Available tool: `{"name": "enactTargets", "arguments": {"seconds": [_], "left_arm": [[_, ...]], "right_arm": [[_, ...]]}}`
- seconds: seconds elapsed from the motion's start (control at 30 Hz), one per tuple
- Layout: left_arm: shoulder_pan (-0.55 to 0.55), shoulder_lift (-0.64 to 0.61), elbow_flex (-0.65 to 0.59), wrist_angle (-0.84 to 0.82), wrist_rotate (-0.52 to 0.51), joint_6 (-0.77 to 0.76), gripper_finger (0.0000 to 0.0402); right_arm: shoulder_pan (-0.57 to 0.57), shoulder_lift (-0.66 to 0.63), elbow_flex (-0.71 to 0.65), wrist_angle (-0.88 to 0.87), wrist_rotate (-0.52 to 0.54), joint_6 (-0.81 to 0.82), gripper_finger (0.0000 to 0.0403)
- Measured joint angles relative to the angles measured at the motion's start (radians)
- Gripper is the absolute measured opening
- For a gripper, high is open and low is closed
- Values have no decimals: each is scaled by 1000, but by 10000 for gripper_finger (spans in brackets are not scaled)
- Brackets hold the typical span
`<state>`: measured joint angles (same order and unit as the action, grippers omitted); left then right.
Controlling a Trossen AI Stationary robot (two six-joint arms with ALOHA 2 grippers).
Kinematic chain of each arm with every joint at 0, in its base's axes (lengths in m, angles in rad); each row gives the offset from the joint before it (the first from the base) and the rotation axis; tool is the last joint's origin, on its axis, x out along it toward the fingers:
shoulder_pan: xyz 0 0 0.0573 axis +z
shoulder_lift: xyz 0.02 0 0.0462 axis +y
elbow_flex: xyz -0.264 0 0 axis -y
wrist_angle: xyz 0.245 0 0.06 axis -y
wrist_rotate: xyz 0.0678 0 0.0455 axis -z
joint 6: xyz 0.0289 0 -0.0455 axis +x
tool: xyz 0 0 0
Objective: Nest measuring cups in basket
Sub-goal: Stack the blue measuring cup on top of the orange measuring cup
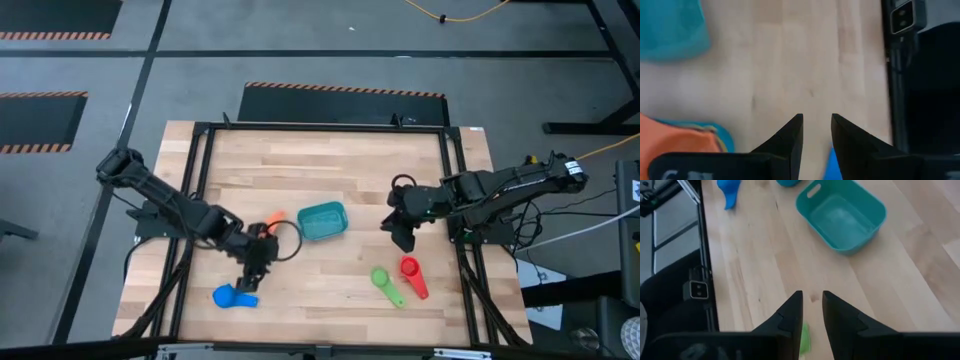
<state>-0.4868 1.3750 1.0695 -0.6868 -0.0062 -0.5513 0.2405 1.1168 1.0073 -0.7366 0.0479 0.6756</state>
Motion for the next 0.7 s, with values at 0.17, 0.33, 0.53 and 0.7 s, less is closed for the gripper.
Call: {"name": "enactTargets", "arguments": {"seconds": [0.17, 0.33, 0.53, 0.7], "left_arm": [[-51, 0, 0, 0, -6, -99, 94], [-67, 1, 0, 1, -49, -131, 94], [-66, 22, 2, 4, -54, -172, 104], [-62, 71, 2, 7, -57, -232, 141]], "right_arm": [[0, 0, 0, 16, 0, -1, 78], [0, 0, 0, 15, -2, -1, 78], [0, 1, 0, 13, -4, -1, 78], [0, 1, 0, 13, -5, -3, 78]]}}
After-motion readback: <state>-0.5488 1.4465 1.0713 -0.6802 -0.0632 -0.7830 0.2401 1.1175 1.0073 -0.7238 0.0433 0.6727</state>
